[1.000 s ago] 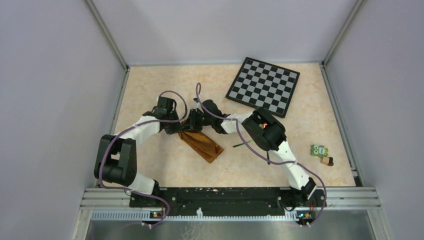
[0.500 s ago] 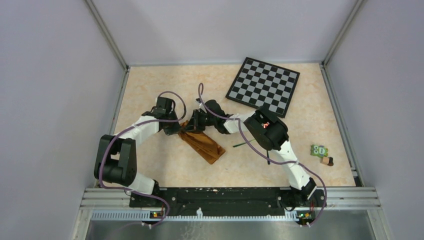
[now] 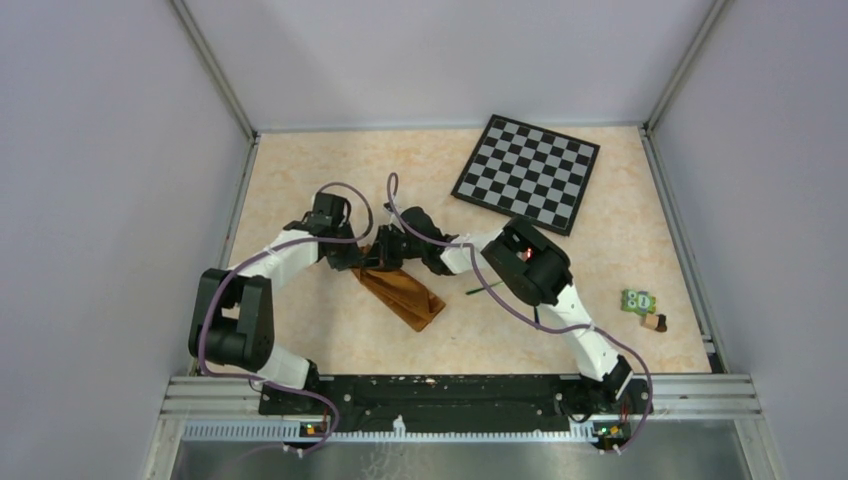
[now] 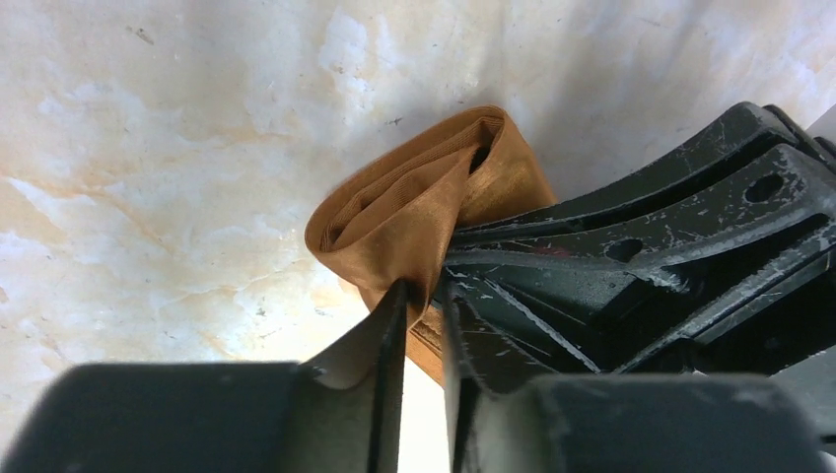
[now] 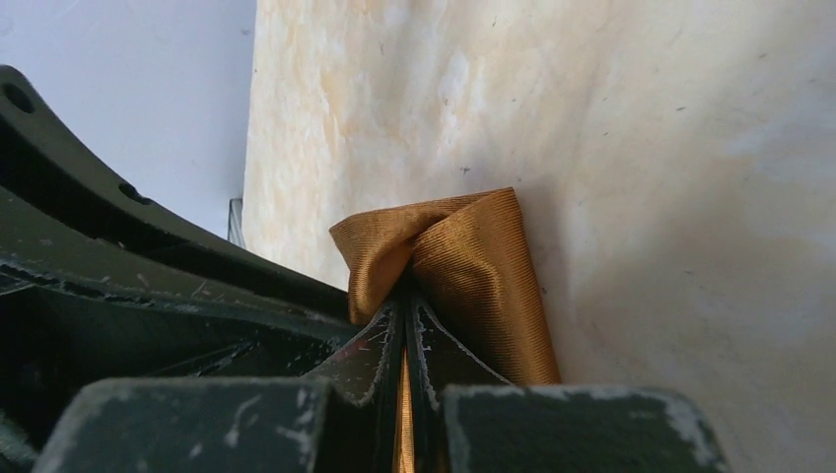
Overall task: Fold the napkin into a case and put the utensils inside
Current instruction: Grasp the top corner of the smaller rectangle folded napkin from the folded napkin.
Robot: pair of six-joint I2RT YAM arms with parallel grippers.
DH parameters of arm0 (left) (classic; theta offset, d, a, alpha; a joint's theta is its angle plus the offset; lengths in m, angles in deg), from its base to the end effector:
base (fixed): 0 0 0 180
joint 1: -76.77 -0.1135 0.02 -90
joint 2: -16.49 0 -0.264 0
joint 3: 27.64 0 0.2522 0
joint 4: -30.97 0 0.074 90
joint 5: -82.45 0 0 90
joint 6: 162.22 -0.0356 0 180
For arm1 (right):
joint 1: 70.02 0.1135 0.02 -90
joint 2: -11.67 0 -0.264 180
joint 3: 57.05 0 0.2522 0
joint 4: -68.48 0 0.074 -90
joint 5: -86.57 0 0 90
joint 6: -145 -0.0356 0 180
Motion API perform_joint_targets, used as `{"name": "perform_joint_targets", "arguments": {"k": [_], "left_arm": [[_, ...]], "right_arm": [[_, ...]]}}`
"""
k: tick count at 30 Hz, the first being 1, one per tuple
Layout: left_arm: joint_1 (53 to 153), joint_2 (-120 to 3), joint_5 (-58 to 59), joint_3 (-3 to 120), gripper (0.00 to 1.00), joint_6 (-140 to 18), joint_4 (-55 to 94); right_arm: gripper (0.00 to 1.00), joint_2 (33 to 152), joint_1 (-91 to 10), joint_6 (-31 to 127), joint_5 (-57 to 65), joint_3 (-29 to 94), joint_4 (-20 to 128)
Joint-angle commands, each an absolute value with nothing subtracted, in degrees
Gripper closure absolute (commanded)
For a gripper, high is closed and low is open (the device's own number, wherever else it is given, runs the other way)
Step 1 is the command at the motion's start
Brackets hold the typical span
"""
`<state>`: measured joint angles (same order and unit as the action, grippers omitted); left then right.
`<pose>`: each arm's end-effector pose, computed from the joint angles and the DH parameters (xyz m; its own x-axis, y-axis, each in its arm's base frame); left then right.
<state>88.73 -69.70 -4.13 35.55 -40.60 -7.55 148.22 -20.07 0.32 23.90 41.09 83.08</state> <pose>0.2802 -0.0615 0.1821 -0.8553 -0.3538 -0.3786 -0.2510 0.9221 -0.2947 0.3130 0.3978 0.0957 -0.9256 0.0254 -0.3777 -0.3375 0.3967 0.8536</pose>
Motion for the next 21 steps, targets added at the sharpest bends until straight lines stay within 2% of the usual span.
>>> {"name": "perform_joint_targets", "arguments": {"k": [1,4,7,9,10,13,17,21], "left_arm": [[87.9,-68.9,-0.7,35.4,0.65,-39.3,-4.8],[84.5,-64.3,1.8,33.1,0.48,-39.5,-4.6],[79.2,-60.3,6.3,30.2,0.45,-39.6,-4.7],[77.2,-58.0,8.0,27.6,0.48,-39.1,-3.5],[75.6,-57.6,8.3,26.2,0.56,-38.7,-2.0],[74.8,-60.7,11.4,25.4,0.69,-37.9,0.6],[75.3,-67.2,17.1,25.4,0.71,-36.9,5.2],[80.3,-71.1,14.2,26.1,0.72,-35.7,6.9]], "right_arm": [[1.00,148.5,-20.8,1.1,21.3,38.4,84.0],[1.00,147.0,-21.9,2.3,22.6,37.6,83.4],[1.00,146.0,-22.5,2.7,23.3,37.1,83.4],[1.00,146.0,-22.6,2.3,24.1,37.4,83.8],[1.00,146.0,-22.6,2.0,24.5,37.6,84.1],[0.98,145.6,-22.4,1.8,24.5,37.8,84.3],[1.00,144.9,-21.5,4.1,22.2,38.8,81.3],[1.00,145.2,-18.8,7.5,17.4,41.4,77.4]]}}
